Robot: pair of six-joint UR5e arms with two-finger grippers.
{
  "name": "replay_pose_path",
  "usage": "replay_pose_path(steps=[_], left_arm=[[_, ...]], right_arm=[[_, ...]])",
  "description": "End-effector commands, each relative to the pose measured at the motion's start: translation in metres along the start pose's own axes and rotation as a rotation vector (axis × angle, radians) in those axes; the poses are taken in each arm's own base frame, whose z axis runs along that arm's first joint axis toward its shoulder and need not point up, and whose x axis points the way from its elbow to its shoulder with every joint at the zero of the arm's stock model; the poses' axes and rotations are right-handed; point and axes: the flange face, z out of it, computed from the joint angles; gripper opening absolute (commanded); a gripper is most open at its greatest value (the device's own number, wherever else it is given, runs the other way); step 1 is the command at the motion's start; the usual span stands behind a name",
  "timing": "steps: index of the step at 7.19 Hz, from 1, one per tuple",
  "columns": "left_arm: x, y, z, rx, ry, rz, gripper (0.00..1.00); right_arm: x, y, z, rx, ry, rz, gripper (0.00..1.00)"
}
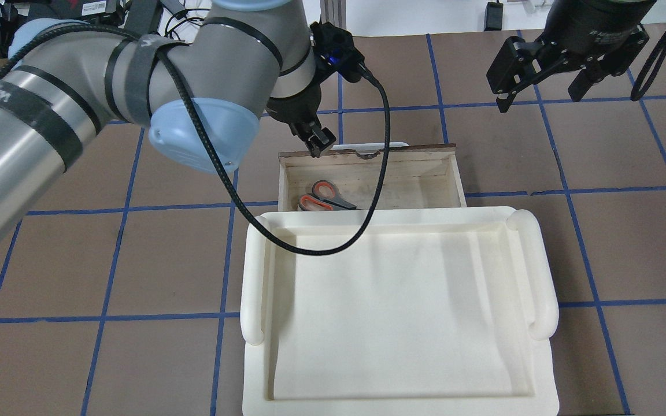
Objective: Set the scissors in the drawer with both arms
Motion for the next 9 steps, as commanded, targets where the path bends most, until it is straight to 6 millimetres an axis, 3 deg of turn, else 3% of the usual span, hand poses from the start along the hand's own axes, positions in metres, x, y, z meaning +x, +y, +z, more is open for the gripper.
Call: replay_pose_path(steps=[1,3,7,9], left_arm=[[-0.064,0.025,-0.020,0.023,-0.032,-0.422,1.00],[-0.115,0.059,-0.027,0.005,-0.058,-0.648,1.00],[-0.132,0.099,-0.048,-0.082,-0.028,-0.723,1.00],[-0.155,0.118,-0.051,-0.085,-0.025,-0.781,1.00]], right_arm=[[0.000,0.000,0.000,0.002,0.000,-0.003,1.00],[0.001,0.000,0.000,0.000,0.001,-0.002,1.00],[0.000,0.000,0.000,-0.001,-0.001,0.003,1.00],[-0.004,0.003,0.001,-0.008,-0.002,0.005,1.00]])
